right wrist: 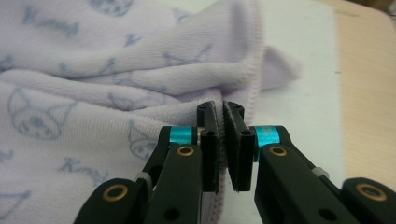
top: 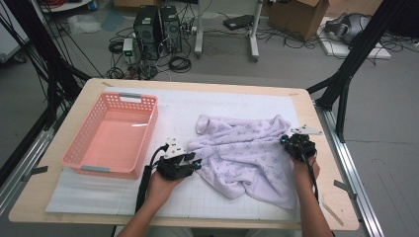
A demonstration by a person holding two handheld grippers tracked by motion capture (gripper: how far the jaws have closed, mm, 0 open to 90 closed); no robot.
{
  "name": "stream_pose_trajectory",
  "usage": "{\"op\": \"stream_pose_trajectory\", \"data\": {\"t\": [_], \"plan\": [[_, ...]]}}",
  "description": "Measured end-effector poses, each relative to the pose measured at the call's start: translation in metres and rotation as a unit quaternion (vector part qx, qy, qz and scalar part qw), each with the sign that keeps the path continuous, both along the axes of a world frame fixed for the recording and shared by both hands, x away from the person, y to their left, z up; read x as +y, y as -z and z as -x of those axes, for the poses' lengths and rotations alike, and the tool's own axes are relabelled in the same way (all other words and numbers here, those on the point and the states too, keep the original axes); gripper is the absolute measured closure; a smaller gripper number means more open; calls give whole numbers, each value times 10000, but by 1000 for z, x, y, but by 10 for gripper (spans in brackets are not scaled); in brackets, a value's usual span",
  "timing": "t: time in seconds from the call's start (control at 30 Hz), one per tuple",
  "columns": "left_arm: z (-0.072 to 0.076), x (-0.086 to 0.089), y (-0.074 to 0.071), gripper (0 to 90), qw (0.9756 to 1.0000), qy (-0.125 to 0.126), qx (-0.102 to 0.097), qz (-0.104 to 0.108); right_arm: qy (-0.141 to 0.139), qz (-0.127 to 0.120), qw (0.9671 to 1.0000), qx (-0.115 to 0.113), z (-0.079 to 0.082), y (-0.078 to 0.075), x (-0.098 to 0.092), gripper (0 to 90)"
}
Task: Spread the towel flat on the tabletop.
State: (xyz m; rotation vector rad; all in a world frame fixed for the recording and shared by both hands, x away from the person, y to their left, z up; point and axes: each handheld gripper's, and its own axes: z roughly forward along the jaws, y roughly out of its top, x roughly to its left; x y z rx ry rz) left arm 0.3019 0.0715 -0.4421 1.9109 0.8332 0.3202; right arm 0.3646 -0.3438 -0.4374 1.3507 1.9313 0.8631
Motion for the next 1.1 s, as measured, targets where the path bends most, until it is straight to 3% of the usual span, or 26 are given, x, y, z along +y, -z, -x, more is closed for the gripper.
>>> {"op": "stream_pose_trajectory", "data": {"t": [0.03, 0.1, 0.2, 0.27, 0.37, 0.43, 0.57, 0.63, 0.7, 0.73, 0.77, 0.8, 0.87, 0.97, 1.1], "plan": [[1, -1, 1, 570, 10000, 8, 41, 47, 8, -115, 9999, 46, 2, -1, -1, 825], [4, -4, 2, 552, 9999, 96, 116, 57, 0, -83, 10000, 32, 5, -2, 0, 773], [10, -10, 2, 522, 9994, 292, 199, 63, -145, -290, 9994, -148, 22, -14, 3, 652], [13, -16, 3, 505, 9988, 428, 237, 18, -232, -348, 9990, -184, 28, -17, 3, 640], [14, -28, 7, 449, 9977, 565, 376, -90, -556, -470, 9971, -240, 49, -20, 6, 620], [14, -36, 9, 431, 9965, 626, 431, -359, -669, -566, 9959, -244, 58, -19, 8, 619], [13, -46, 9, 432, 9957, 651, 454, -471, -797, -640, 9946, -177, 64, -14, 8, 604], [14, -50, 9, 446, 9956, 621, 372, -588, -846, -678, 9941, -76, 65, -12, 9, 596], [15, -52, 9, 548, 9949, 524, 129, -849, -924, -809, 9924, -31, 66, -12, 10, 584], [15, -50, 8, 742, 9943, 481, 18, -947, -1015, -890, 9908, 14, 67, -13, 12, 577], [13, -47, 8, 742, 9946, 463, 69, -924, -1015, -890, 9908, 14, 67, -13, 12, 577], [10, -43, 7, 844, 9953, 394, 163, -872, -1115, -867, 9900, 59, 68, -13, 15, 571], [4, -33, 6, 850, 9967, 264, 290, -709, -1175, -846, 9894, 77, 68, -12, 16, 570], [-3, -12, 1, 859, 9977, -133, 277, -598, -1357, -763, 9876, 196, 68, -9, 21, 572], [-16, 15, -2, 863, 9955, -739, 301, -504, -1728, -705, 9820, 302, 68, -8, 34, 574]]}}
